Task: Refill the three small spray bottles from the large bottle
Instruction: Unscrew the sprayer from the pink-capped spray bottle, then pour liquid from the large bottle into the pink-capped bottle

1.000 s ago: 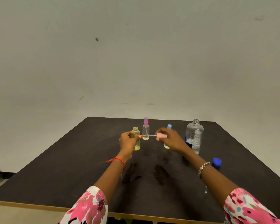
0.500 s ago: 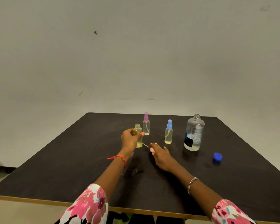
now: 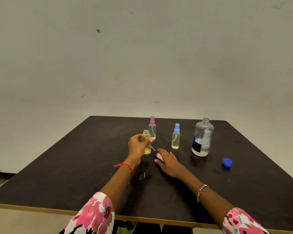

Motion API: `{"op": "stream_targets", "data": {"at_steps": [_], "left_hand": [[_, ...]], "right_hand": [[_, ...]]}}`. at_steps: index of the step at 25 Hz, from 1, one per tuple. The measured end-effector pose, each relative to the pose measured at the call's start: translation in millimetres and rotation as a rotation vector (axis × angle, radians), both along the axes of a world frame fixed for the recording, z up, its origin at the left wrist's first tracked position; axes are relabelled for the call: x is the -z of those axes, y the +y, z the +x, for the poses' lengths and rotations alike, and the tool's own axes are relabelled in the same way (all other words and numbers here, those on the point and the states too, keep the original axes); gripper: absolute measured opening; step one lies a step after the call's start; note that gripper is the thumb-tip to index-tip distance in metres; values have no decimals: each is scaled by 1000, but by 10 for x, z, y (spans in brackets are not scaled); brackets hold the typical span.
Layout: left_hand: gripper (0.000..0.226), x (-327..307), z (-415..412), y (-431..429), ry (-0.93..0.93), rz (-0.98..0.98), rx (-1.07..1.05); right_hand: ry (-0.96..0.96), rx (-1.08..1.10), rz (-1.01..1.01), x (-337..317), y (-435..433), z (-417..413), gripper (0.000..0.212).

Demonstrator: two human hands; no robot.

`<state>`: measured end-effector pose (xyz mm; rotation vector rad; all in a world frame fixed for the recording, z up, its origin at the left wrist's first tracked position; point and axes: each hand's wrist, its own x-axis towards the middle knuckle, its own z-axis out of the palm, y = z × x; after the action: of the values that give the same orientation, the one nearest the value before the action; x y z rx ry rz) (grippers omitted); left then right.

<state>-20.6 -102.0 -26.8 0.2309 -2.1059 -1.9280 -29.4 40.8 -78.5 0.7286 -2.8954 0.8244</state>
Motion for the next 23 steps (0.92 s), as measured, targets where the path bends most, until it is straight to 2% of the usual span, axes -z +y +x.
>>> {"op": "stream_targets", "data": {"at_steps": [9, 11, 14, 17, 21, 23], "left_hand": [[37, 3, 12, -9, 15, 3, 9], [36, -15, 9, -3, 28, 9, 18], [34, -22, -17, 11, 33, 23, 28], [34, -16, -24, 44, 27, 19, 29], [33, -5, -19, 76, 28, 14, 48], [34, -6, -18, 71, 23, 17, 50]], "right_hand": [[22, -5, -60, -57, 27, 30, 38], [126, 45, -192, -160, 62, 55, 34], [437, 182, -397, -403, 162, 41, 21], [674, 315, -468, -633, 327, -52, 25], [771, 436, -466, -712, 527, -132, 33], [735, 553, -513, -703, 585, -181, 46]]}}
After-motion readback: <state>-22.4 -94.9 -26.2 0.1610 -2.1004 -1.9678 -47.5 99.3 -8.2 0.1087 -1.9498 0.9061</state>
